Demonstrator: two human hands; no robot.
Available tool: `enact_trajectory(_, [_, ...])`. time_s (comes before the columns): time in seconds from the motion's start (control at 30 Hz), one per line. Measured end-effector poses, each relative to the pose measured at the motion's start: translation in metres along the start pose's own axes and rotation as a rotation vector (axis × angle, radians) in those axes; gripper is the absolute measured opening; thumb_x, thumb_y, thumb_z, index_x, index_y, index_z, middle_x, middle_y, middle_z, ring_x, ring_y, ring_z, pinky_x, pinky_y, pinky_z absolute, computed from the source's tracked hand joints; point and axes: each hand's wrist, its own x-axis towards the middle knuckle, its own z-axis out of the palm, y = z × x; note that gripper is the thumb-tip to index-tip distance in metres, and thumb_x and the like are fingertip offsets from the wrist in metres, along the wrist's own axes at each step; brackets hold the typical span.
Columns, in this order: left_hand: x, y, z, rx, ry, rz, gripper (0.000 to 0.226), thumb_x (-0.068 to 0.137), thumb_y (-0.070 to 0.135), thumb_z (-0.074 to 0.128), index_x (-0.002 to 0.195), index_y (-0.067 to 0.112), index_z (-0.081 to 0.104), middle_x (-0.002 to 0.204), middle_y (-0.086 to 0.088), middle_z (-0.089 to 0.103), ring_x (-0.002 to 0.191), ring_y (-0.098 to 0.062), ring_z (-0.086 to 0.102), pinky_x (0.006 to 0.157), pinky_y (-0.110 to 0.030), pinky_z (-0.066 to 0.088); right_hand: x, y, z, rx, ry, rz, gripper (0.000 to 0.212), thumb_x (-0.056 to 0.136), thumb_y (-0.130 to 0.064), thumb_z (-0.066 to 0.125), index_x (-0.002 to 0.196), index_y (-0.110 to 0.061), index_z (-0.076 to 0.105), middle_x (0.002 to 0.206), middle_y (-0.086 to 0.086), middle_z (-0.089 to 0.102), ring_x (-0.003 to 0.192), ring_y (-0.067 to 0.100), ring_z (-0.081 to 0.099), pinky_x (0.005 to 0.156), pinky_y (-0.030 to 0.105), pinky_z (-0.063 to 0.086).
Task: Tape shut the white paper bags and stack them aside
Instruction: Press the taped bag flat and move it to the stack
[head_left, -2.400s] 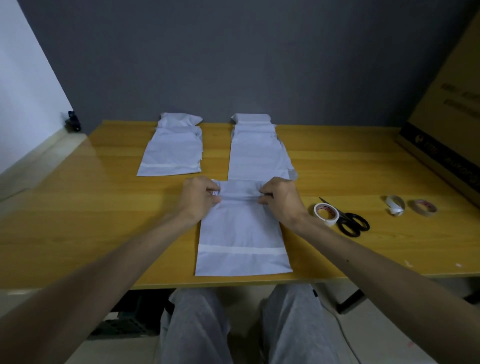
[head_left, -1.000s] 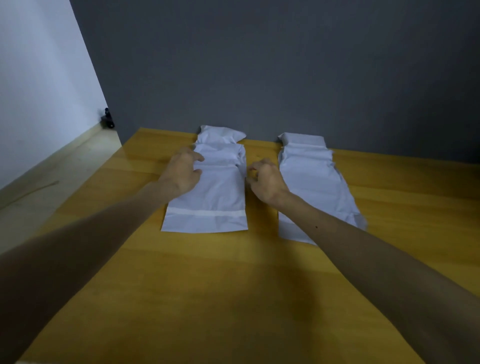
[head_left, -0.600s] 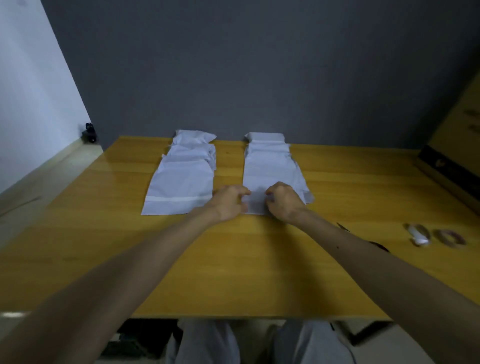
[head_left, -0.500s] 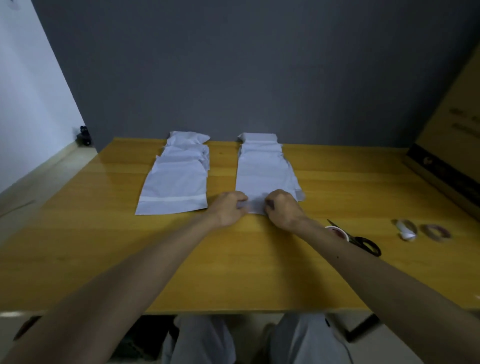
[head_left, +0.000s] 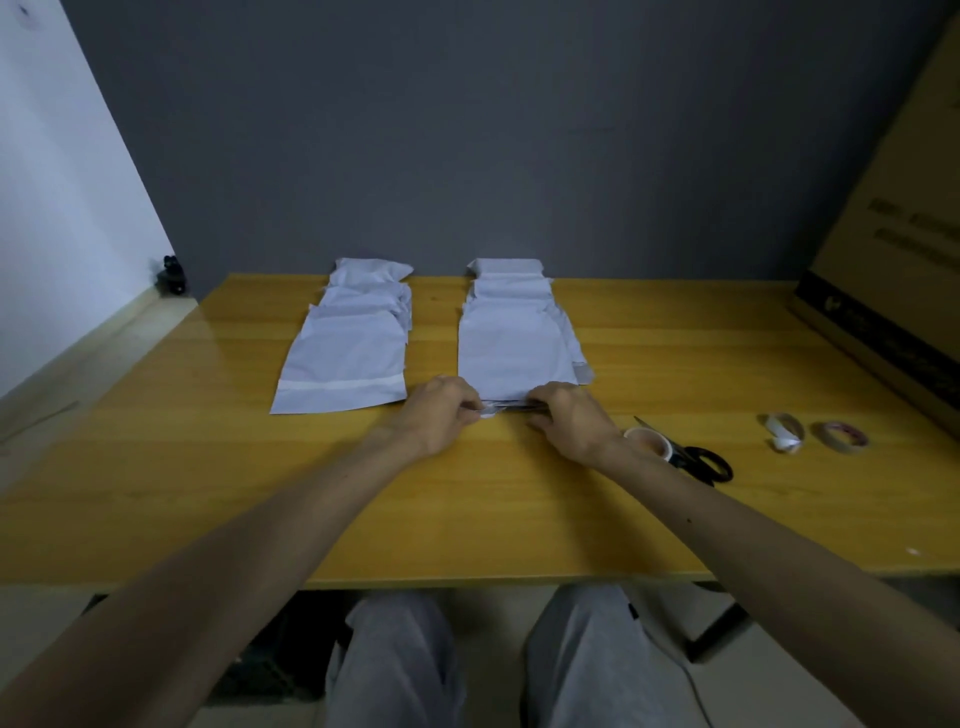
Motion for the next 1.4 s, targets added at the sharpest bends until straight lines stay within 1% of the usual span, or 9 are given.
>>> enact_trajectory(0.2, [0.012, 0.005, -0.001, -0.107, 0.086, -0.092, 0.02, 0.089, -0.006, 0.05, 0.078, 0.0, 0.066, 0.092, -0.005, 0.062, 0.089, -0.023, 0.059, 0.081, -0.04, 0.05, 0.014, 0.002, -0.011, -0.022, 0.038, 0.014, 0.018, 0.091, -0.007, 0.056, 0.098, -0.01, 0.072, 0.102, 0.012, 0.071, 0.099, 0.03, 0.061, 0.089, 0.037, 0.045])
enact_trajectory(0.43, [0.011, 0.005, -0.012, -0.256, 0.127, -0.184, 0.019, 0.091, -0.001, 0.052, 0.084, 0.0, 0.069, 0.091, -0.001, 0.063, 0.087, -0.015, 0.058, 0.074, -0.022, 0.042, 0.029, 0.0, -0.017, -0.048, 0.0, -0.025, 0.018, 0.091, 0.0, 0.051, 0.096, -0.012, 0.065, 0.1, 0.007, 0.065, 0.094, 0.025, 0.058, 0.079, 0.031, 0.042])
enact_trajectory(0.67, [-0.015, 0.01, -0.011, -0.365, 0.091, -0.194, 0.009, 0.088, 0.002, 0.064, 0.089, 0.003, 0.073, 0.099, -0.003, 0.068, 0.096, -0.017, 0.063, 0.086, -0.028, 0.051, 0.006, -0.002, -0.018, -0.015, -0.103, -0.105, 0.014, 0.095, -0.008, 0.05, 0.09, -0.015, 0.062, 0.099, 0.006, 0.062, 0.091, 0.024, 0.058, 0.077, 0.038, 0.049])
enact_trajectory(0.8, [-0.028, 0.023, -0.015, -0.54, 0.055, -0.366, 0.012, 0.081, -0.001, 0.072, 0.091, 0.005, 0.074, 0.098, 0.001, 0.068, 0.097, -0.013, 0.063, 0.089, -0.026, 0.051, -0.015, -0.003, -0.018, 0.014, -0.061, -0.126, 0.013, 0.093, -0.009, 0.052, 0.094, -0.01, 0.066, 0.1, 0.007, 0.064, 0.093, 0.025, 0.058, 0.078, 0.035, 0.046])
enact_trajectory(0.97, [-0.04, 0.037, -0.02, -0.75, 0.005, -0.444, 0.013, 0.079, -0.001, 0.074, 0.088, 0.008, 0.073, 0.102, 0.0, 0.07, 0.101, -0.012, 0.062, 0.085, -0.02, 0.045, -0.046, -0.009, -0.019, -0.022, 0.003, -0.175, 0.033, 0.093, -0.041, 0.056, 0.106, -0.012, 0.065, 0.103, 0.005, 0.06, 0.097, 0.022, 0.054, 0.08, 0.032, 0.043])
enact_trajectory(1.07, [-0.043, 0.041, -0.022, -0.824, -0.053, -0.478, 0.012, 0.08, 0.001, 0.074, 0.085, 0.011, 0.074, 0.101, 0.003, 0.071, 0.104, -0.01, 0.062, 0.095, -0.024, 0.045, -0.061, -0.014, -0.017, -0.065, -0.004, -0.218, 0.052, 0.085, -0.059, 0.057, 0.111, -0.015, 0.063, 0.106, 0.003, 0.059, 0.097, 0.019, 0.053, 0.083, 0.032, 0.044])
enact_trajectory(1.17, [-0.048, 0.04, -0.024, -0.828, -0.081, -0.478, 0.012, 0.081, 0.002, 0.073, 0.089, 0.011, 0.074, 0.104, 0.004, 0.07, 0.105, -0.009, 0.062, 0.095, -0.023, 0.045, -0.068, -0.016, -0.014, -0.055, 0.053, -0.212, 0.04, 0.086, -0.043, 0.064, 0.114, -0.014, 0.063, 0.11, 0.003, 0.058, 0.102, 0.021, 0.054, 0.083, 0.031, 0.044])
enact_trajectory(1.3, [-0.061, 0.037, -0.024, -0.82, -0.076, -0.432, 0.013, 0.083, 0.004, 0.072, 0.094, 0.009, 0.075, 0.103, 0.006, 0.07, 0.1, -0.002, 0.062, 0.076, -0.009, 0.045, -0.078, -0.014, -0.009, -0.115, 0.129, -0.337, 0.021, 0.088, -0.017, 0.058, 0.107, -0.011, 0.064, 0.1, 0.007, 0.061, 0.091, 0.028, 0.059, 0.075, 0.038, 0.05])
enact_trajectory(1.4, [-0.073, 0.037, -0.024, -0.824, -0.072, -0.403, 0.016, 0.081, 0.011, 0.075, 0.098, 0.011, 0.075, 0.106, 0.008, 0.07, 0.1, -0.001, 0.063, 0.085, -0.013, 0.047, -0.087, -0.012, -0.004, -0.204, 0.148, -0.469, 0.016, 0.085, -0.007, 0.057, 0.097, -0.009, 0.068, 0.087, 0.008, 0.064, 0.074, 0.029, 0.061, 0.061, 0.033, 0.049])
